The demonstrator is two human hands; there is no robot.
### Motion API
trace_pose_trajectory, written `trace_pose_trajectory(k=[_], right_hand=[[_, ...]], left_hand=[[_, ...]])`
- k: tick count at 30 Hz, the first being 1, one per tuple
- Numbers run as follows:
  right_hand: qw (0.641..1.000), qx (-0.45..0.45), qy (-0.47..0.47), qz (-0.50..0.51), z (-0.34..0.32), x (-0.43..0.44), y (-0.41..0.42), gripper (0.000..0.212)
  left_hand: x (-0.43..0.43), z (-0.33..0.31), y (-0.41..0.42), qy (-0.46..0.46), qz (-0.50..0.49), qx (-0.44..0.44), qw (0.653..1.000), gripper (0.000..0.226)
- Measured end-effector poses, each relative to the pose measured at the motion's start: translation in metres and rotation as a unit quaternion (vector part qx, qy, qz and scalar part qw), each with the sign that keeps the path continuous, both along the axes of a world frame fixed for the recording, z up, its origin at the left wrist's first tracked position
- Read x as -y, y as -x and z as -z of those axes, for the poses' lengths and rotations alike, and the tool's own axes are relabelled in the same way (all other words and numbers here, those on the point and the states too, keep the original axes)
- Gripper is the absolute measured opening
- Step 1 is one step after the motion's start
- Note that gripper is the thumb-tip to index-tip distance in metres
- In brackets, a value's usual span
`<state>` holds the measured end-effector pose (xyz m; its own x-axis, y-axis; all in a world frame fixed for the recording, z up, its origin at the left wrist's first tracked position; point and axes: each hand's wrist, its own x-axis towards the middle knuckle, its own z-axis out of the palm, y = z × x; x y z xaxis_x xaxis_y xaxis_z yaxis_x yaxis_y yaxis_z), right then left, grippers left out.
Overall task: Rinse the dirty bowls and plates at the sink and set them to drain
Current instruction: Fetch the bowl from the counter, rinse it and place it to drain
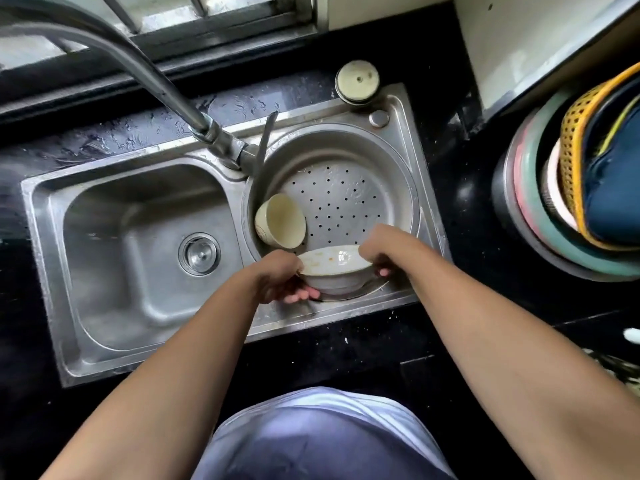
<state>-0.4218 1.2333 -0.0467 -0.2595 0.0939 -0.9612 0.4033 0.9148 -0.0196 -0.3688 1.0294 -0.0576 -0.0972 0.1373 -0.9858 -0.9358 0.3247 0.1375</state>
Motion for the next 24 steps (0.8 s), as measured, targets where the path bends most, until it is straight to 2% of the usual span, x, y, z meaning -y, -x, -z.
trace_pose_trajectory(k=[4,6,9,11,13,17,24], right_hand=[[0.991,0.103,0.024,-0.077,0.008,0.002,0.001,0.043],[0.988,0.114,0.031,-0.097,0.013,0.006,-0.001,0.044],[0.990,0.032,0.006,-0.138,0.017,0.012,-0.006,0.035],[0.977,-0.056,-0.019,-0.207,0.020,0.015,-0.006,0.023],[0.968,-0.100,-0.034,-0.230,0.023,0.018,-0.008,0.021],[0.975,-0.129,-0.032,-0.178,0.036,0.024,-0.012,0.043],[0.981,-0.157,-0.011,-0.116,0.043,0.023,-0.015,0.039]], left_hand=[[0.000,0.003,0.005,0.039,0.025,-0.007,0.999,0.037],[0.002,0.004,0.006,0.070,0.054,-0.030,0.996,0.038],[0.004,0.002,0.006,0.103,0.096,-0.066,0.988,0.038],[0.006,0.001,0.006,0.119,0.097,-0.082,0.985,0.035],[0.008,0.000,0.006,0.124,0.094,-0.092,0.984,0.034],[0.011,0.001,0.004,0.112,0.086,-0.099,0.985,0.033],[0.012,0.003,-0.001,0.106,0.050,-0.104,0.988,0.029]])
